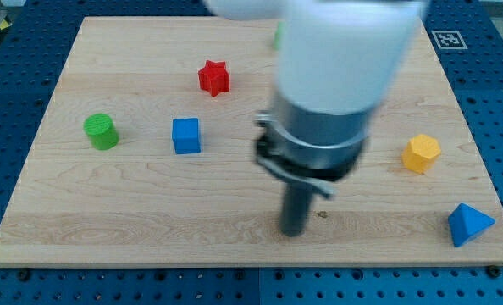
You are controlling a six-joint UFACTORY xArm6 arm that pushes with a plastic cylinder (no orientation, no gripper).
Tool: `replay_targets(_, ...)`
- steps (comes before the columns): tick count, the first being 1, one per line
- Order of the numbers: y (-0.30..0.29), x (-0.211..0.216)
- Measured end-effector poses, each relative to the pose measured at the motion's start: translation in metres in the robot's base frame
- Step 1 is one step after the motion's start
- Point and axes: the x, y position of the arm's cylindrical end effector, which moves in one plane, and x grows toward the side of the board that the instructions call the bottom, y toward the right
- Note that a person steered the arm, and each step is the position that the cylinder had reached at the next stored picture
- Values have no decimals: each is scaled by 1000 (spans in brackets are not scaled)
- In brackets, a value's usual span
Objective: Move the cube close to the triangle
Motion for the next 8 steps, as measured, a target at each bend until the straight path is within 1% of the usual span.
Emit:
replay_targets(1, -65, -20)
replay_targets(4, -135, -81)
replay_targets(5, -156, -110)
replay_targets(6, -164, -132)
replay_targets(7, -139, -136)
replay_targets(8, -108, -129)
